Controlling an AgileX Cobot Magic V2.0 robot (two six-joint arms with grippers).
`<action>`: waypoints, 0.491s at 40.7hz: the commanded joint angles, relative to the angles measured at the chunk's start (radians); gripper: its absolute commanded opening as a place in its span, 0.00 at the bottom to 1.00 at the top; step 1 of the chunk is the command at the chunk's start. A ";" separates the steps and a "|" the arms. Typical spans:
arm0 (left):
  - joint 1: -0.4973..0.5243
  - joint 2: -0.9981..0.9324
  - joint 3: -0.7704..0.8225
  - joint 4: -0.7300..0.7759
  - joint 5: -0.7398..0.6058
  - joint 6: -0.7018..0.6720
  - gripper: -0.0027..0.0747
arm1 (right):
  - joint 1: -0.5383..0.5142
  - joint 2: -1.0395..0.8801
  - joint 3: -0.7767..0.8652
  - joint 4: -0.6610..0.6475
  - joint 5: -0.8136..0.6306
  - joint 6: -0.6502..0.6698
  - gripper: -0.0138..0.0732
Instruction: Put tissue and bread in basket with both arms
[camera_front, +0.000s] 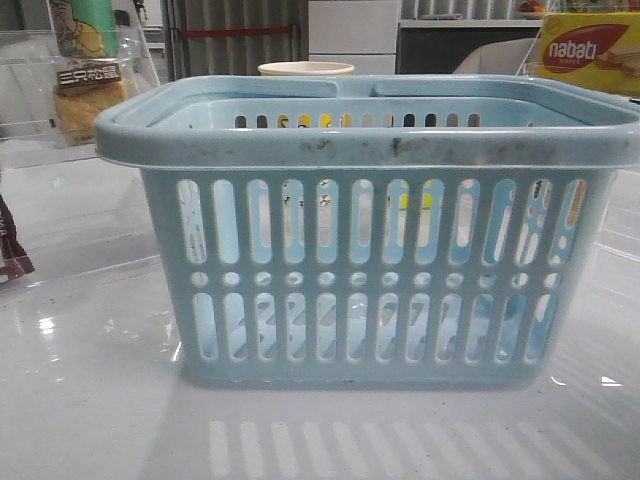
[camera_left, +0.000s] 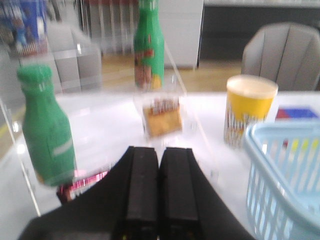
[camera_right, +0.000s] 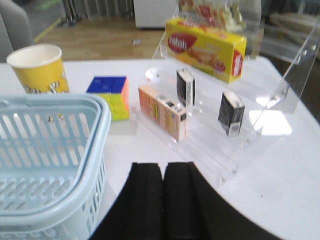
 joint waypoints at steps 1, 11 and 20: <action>0.000 0.052 -0.011 -0.007 -0.036 -0.004 0.15 | -0.005 0.066 -0.025 -0.006 -0.031 -0.005 0.22; 0.000 0.116 0.032 -0.007 -0.042 -0.004 0.15 | -0.005 0.164 0.015 -0.006 -0.010 -0.005 0.22; 0.000 0.161 0.034 -0.007 -0.033 -0.004 0.20 | -0.005 0.222 0.019 -0.033 0.040 -0.006 0.27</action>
